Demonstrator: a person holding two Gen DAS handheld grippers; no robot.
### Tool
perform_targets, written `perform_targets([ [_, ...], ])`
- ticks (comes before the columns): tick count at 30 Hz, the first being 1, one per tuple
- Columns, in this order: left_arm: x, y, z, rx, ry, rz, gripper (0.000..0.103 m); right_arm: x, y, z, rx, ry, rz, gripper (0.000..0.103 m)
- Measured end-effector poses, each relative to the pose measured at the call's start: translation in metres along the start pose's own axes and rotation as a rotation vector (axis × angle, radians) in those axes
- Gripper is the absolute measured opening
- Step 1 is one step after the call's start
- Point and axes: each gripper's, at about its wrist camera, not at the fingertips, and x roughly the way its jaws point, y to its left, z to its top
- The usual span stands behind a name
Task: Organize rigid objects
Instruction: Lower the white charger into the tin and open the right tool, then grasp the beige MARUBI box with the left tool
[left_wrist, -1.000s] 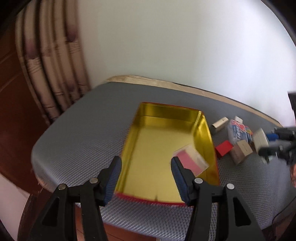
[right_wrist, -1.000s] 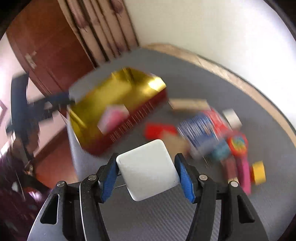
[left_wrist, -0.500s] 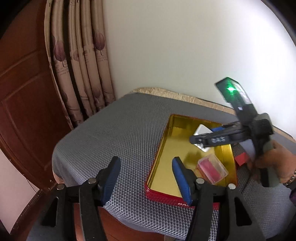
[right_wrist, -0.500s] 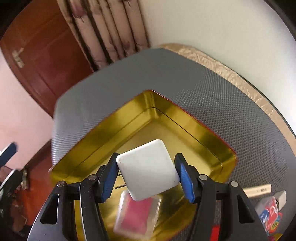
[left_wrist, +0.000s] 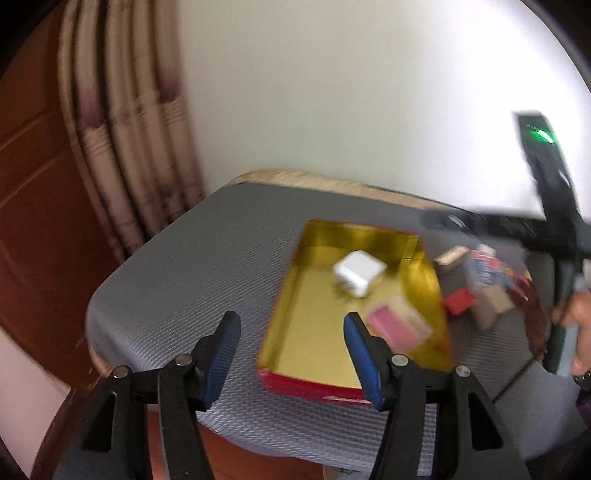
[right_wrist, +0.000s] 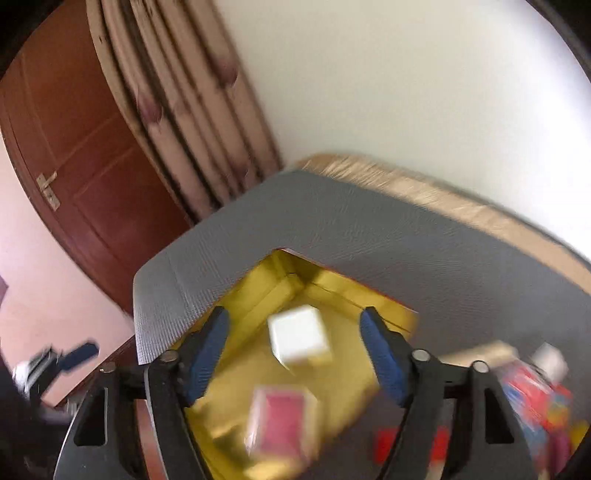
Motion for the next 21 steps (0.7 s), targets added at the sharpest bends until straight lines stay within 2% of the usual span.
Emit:
perform_targets([
  [1,-0.004,-0.009,0.001,0.029,-0.002,-0.051,0.059,-0.016,-0.007,-0.013,-0.015,-0.011,-0.055,0.087],
  [2,-0.008,-0.019,0.003,0.058,0.001,-0.114,0.06,-0.038,-0.019,-0.036,-0.041,-0.008,-0.154,0.088],
  [5,-0.012,-0.053,0.008,0.136,0.028,-0.253,0.06,-0.076,-0.053,-0.087,-0.037,0.041,-0.326,0.088],
  [7,-0.009,-0.075,0.013,0.172,0.048,-0.322,0.061,-0.098,-0.079,-0.122,-0.001,0.077,-0.423,0.088],
  [9,-0.003,-0.1,0.017,0.207,0.089,-0.416,0.061,-0.114,-0.1,-0.146,0.041,0.096,-0.483,0.088],
  [10,0.002,-0.114,0.019,0.22,0.102,-0.462,0.061,-0.122,-0.11,-0.156,0.074,0.092,-0.49,0.088],
  [12,0.014,-0.135,0.023,0.243,0.13,-0.482,0.061,-0.134,-0.125,-0.17,0.136,0.073,-0.484,0.088],
  [16,0.061,-0.177,0.033,0.208,0.336,-0.566,0.061,-0.145,-0.144,-0.189,0.232,0.032,-0.453,0.088],
  [21,0.101,-0.203,0.045,0.138,0.475,-0.568,0.061,-0.152,-0.154,-0.198,0.296,-0.027,-0.396,0.088],
])
